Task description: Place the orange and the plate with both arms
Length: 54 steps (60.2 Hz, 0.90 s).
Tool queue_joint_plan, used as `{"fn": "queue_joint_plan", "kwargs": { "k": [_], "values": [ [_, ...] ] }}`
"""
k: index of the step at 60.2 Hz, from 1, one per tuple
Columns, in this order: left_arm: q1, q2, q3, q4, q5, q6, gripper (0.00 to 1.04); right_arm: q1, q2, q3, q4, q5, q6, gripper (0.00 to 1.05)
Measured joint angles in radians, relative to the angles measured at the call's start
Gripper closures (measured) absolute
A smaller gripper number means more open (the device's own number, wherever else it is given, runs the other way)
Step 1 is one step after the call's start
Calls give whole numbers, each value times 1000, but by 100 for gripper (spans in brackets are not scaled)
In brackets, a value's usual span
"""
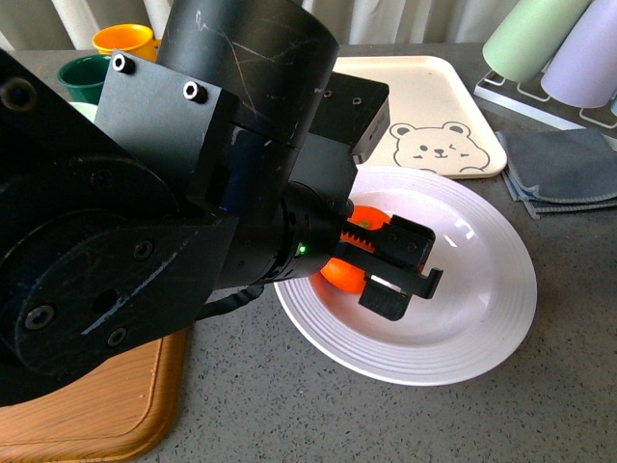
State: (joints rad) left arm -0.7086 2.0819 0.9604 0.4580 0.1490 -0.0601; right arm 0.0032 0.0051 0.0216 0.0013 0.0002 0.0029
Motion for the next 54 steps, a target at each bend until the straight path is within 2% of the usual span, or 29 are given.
{"fn": "queue_joint_plan", "kwargs": {
  "k": [21,33,34,36,38,39,41,43,48,51,54],
  "values": [
    [32,-143,-132,117,-22,-84,9,0,0,0,0,0,0,9],
    [126,-380,-283,226,-18,-133,9,0,0,0,0,0,0,9],
    [131,-391,-299,249,-47,-125,10,0,0,0,0,0,0,9],
    [139,-420,-359,394,-226,-86,17,0,0,0,0,2,0,9],
    [151,-441,-412,503,-350,-59,22,0,0,0,0,-3,0,9],
    [157,-449,-432,535,-383,-50,24,0,0,0,0,-3,0,9],
    [181,-485,-510,635,-510,-14,31,0,0,0,0,0,0,9],
    [204,-517,-560,683,-574,0,36,0,0,0,0,-1,0,9],
    [269,-604,-653,705,-589,22,51,0,0,0,0,0,0,9],
    [293,-650,-694,699,-561,31,59,0,0,0,0,-1,0,9],
    [330,-716,-745,678,-509,40,71,0,0,0,0,-1,0,9]
  ]
}}
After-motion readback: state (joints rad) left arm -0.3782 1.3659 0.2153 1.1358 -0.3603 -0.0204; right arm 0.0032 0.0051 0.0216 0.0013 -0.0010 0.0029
